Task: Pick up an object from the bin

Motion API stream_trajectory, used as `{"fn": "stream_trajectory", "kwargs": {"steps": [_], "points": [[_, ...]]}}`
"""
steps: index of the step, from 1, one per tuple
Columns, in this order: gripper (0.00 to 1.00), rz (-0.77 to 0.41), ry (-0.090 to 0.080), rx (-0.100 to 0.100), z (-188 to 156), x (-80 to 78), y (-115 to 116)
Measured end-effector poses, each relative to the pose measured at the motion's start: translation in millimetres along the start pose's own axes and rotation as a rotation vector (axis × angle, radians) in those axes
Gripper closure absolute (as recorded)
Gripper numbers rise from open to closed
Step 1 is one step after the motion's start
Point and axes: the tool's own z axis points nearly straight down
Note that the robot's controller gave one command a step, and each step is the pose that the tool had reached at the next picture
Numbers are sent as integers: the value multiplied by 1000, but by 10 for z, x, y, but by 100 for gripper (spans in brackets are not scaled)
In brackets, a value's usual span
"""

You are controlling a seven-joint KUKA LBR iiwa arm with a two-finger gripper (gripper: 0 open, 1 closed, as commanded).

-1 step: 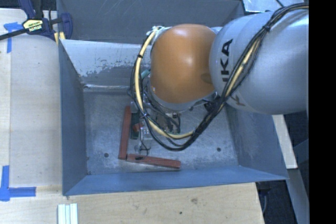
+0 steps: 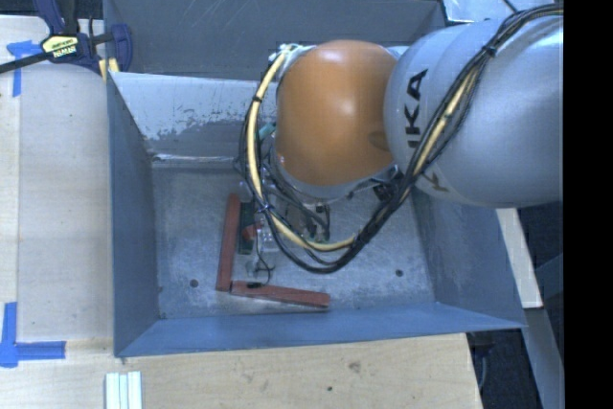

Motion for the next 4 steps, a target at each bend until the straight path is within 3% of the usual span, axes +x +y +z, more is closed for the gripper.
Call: {"fn": "stream_trajectory", "kwargs": {"steps": [1, 2, 3, 4], "points": [[0, 4, 0, 0, 14, -10, -7], [0, -6, 1, 1, 320, -7, -102], [0, -125, -5, 0, 734, -335, -187], [0, 151, -2, 1, 1086, -222, -285]]}}
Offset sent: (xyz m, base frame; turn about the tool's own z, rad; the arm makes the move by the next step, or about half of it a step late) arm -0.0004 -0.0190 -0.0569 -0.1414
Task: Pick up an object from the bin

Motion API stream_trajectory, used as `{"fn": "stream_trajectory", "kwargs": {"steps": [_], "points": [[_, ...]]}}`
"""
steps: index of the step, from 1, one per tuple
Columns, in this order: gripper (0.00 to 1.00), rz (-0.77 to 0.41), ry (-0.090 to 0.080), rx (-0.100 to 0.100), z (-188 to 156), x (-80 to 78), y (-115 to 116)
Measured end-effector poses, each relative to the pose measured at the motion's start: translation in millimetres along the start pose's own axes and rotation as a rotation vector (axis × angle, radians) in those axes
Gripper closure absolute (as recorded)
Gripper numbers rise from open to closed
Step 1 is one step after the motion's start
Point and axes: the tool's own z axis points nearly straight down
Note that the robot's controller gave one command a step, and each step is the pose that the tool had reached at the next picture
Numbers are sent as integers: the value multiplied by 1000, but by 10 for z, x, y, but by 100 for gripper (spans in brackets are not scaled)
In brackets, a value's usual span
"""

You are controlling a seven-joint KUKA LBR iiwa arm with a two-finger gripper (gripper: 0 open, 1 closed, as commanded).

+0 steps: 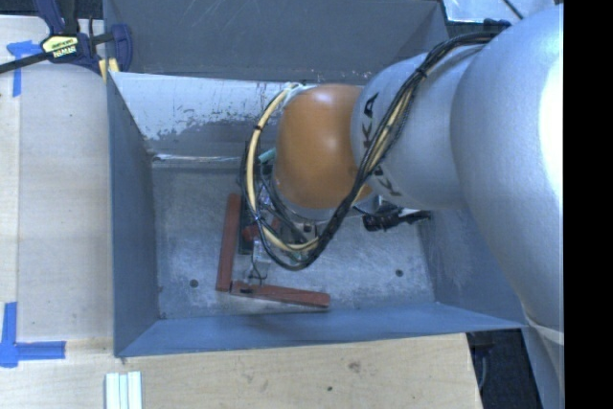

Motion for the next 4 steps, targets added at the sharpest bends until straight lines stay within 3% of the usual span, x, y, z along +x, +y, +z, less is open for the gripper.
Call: {"fn": "stream_trajectory", "kwargs": {"steps": [1, 2, 3, 4], "points": [[100, -398, 38, 2, 317, -825, 261], [0, -393, 3, -1, 303, -890, 259], [0, -392, 3, -1, 302, -893, 256], [100, -585, -3, -3, 284, -580, 254]]}}
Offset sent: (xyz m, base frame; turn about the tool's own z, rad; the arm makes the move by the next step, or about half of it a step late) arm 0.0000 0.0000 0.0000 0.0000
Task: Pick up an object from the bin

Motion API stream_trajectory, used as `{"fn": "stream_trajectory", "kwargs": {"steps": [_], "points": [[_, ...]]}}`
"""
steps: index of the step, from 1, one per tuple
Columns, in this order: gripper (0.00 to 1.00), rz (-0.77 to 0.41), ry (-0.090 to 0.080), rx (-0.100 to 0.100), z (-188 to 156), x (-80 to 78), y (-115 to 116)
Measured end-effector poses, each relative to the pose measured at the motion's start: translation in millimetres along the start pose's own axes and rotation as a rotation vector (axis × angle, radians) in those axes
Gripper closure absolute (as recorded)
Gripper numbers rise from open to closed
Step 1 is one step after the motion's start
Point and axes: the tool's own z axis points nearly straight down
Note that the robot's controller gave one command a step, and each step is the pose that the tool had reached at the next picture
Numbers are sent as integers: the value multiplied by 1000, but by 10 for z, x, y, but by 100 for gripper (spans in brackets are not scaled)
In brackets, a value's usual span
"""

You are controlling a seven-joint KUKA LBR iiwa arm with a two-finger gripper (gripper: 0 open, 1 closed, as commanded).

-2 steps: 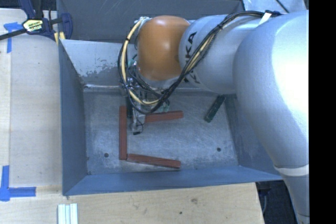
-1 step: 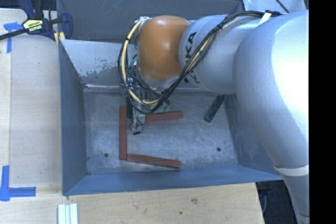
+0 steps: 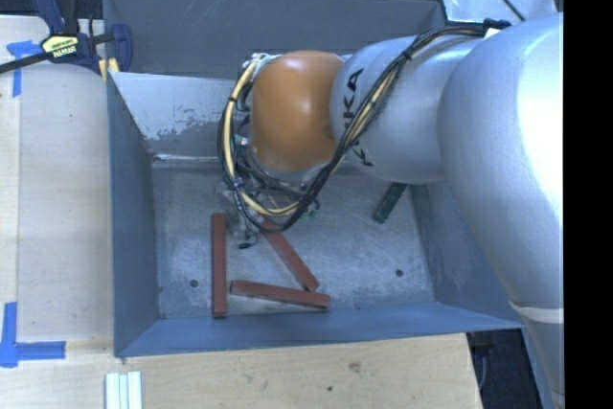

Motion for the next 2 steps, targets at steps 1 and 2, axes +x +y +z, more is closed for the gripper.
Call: {"fn": "stream_trajectory", "kwargs": {"steps": [1, 2], "points": [[0, 1, 4, 0, 18, 15, -5], [0, 2, 5, 0, 19, 16, -5]]}}
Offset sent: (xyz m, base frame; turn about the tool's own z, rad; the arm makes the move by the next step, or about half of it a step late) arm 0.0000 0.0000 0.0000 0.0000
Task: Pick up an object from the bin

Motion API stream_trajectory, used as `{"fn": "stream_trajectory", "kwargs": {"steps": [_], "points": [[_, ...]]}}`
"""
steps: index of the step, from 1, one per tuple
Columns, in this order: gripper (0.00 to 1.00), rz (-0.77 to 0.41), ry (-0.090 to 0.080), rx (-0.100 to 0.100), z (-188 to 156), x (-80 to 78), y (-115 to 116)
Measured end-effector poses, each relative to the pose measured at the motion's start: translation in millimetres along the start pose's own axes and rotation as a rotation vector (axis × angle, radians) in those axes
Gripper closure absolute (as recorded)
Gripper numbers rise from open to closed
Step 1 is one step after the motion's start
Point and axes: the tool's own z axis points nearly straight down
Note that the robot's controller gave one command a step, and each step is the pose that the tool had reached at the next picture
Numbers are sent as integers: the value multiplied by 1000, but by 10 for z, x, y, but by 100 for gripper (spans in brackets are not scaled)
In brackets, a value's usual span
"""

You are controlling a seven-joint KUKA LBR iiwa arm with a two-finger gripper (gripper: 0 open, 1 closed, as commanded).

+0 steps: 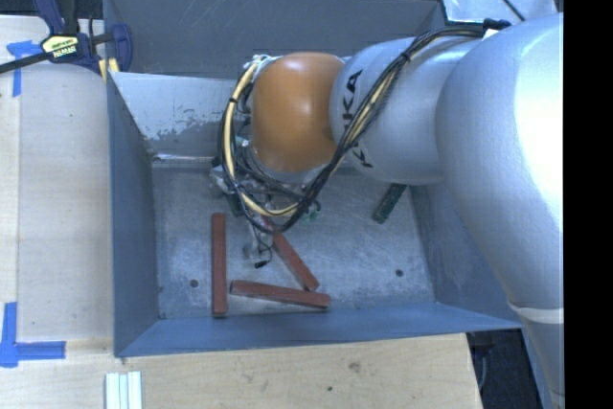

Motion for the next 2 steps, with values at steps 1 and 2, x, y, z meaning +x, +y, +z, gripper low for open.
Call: {"fn": "stream_trajectory", "kwargs": {"steps": [1, 2], "points": [[0, -81, 1, 1, -63, -48, 84], [0, -282, -2, 1, -34, -217, 412]]}}
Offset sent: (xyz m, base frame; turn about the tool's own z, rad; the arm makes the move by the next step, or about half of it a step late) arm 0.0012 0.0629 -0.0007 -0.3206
